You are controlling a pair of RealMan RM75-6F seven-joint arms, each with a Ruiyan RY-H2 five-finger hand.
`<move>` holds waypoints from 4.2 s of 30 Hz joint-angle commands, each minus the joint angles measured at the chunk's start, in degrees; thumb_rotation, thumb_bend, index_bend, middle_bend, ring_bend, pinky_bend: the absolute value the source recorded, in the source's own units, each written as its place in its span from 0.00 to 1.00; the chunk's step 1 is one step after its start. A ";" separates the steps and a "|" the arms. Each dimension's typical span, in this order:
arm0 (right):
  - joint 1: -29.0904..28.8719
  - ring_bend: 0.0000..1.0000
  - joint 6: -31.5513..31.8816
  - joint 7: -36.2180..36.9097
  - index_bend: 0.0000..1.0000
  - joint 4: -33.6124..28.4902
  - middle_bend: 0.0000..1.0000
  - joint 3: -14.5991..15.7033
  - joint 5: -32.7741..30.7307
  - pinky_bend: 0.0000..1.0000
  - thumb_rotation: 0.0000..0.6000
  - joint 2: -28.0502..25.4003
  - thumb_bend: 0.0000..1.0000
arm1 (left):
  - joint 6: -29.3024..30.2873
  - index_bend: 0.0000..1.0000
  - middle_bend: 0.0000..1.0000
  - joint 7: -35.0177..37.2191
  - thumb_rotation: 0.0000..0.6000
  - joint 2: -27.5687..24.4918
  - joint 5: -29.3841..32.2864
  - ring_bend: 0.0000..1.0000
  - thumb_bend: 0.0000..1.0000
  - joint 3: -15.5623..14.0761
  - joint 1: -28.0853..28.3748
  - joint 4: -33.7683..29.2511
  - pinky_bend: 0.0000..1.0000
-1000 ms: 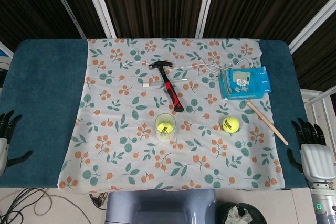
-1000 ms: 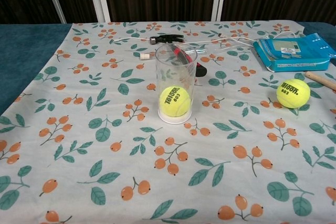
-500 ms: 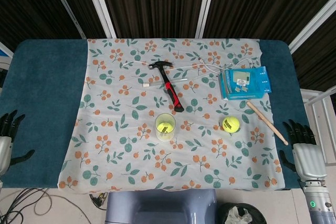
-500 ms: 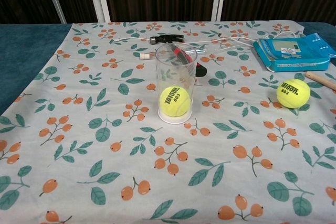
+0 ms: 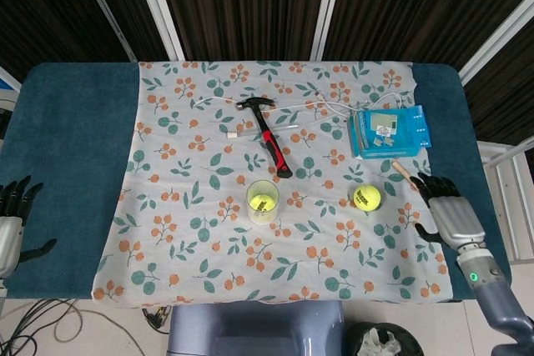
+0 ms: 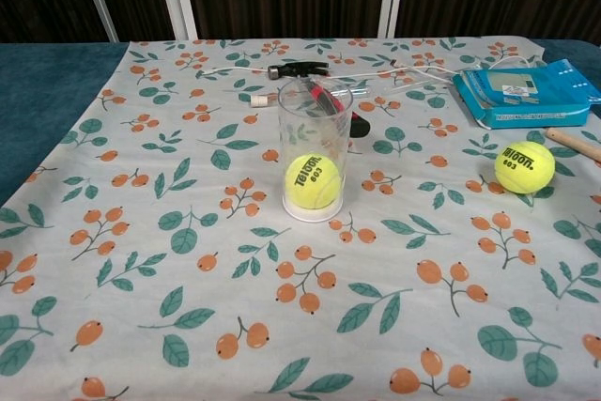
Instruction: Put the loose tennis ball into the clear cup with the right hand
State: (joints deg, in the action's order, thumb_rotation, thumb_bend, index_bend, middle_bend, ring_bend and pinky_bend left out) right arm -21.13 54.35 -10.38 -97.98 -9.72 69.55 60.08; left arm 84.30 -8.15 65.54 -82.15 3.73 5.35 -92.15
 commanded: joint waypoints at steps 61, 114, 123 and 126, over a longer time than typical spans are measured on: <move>-21.07 0.48 -7.07 -11.84 0.53 13.61 0.40 4.18 -24.44 0.70 1.00 16.63 0.39 | -0.76 0.11 0.00 3.45 1.00 -1.15 2.24 0.00 0.09 0.64 -0.18 -1.07 0.04; -44.54 0.44 -4.36 -19.12 0.53 -17.19 0.40 -3.55 -43.40 0.97 1.00 2.68 0.39 | 0.18 0.11 0.00 5.20 1.00 -1.59 3.01 0.00 0.09 1.39 -0.72 -0.78 0.04; -47.03 0.44 -3.01 -19.36 0.53 -16.20 0.40 -3.42 -44.89 0.99 1.00 5.19 0.39 | 0.52 0.11 0.00 5.59 1.00 -1.58 2.82 0.00 0.09 1.52 -0.80 -0.58 0.04; -47.83 0.44 -2.45 -19.70 0.53 -15.50 0.40 -3.11 -45.52 1.00 1.00 6.39 0.39 | 0.64 0.11 0.00 5.66 1.00 -1.54 2.60 0.00 0.09 1.47 -0.82 -0.53 0.04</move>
State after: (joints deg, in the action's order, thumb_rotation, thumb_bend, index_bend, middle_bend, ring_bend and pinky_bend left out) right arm -68.65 51.68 -29.89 -113.79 -13.01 24.29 66.07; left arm 84.94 -2.49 64.00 -79.55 5.21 4.54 -92.68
